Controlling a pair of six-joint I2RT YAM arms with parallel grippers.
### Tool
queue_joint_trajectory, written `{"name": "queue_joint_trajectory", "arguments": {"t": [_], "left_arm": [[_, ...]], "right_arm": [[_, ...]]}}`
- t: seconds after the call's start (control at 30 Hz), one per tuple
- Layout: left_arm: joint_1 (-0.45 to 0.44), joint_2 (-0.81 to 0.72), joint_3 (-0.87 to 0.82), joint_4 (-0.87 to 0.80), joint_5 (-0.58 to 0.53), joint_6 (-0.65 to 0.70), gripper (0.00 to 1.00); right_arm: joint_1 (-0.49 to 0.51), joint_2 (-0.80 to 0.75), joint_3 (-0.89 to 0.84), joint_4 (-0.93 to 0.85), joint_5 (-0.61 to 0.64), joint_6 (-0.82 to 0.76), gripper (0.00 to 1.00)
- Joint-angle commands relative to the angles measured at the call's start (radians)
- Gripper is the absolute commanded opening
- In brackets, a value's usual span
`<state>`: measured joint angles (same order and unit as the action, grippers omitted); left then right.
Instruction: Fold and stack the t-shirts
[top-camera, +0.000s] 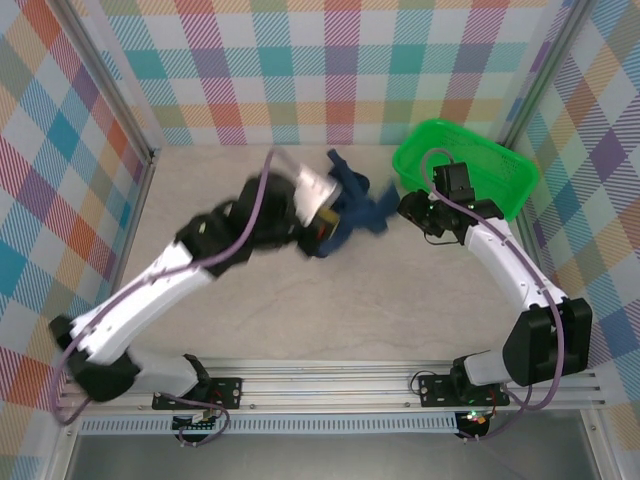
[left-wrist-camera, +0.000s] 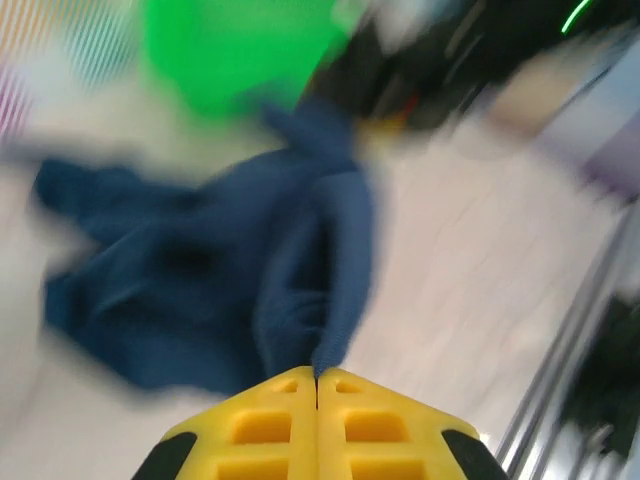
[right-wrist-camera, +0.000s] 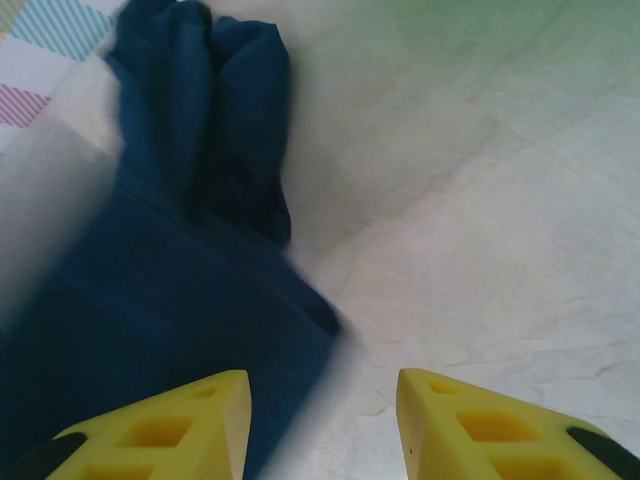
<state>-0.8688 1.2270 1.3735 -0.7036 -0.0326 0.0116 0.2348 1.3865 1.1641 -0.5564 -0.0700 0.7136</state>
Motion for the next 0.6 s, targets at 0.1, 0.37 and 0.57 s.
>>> {"name": "queue_joint_trajectory", "arguments": {"t": [0.1,0.37,0.57], "left_arm": [[0.095,-0.221,-0.495,-0.079,-0.521,-0.245,0.00],[0.259,-0.054,-0.444,0.014,-0.504,-0.384,0.00],[0.360,-0.020,-0.387,0.036,-0.474,-0.367,0.00]], "right_arm": [[-0.003,0.030,-0.082,-0.002,-0.068,0.016,0.43],[0.087,0.195,-0.054,0.007,-0.165,-0.025,0.47],[0.127,0.341,-0.007,0.002,-0.078,0.030,0.53]]}}
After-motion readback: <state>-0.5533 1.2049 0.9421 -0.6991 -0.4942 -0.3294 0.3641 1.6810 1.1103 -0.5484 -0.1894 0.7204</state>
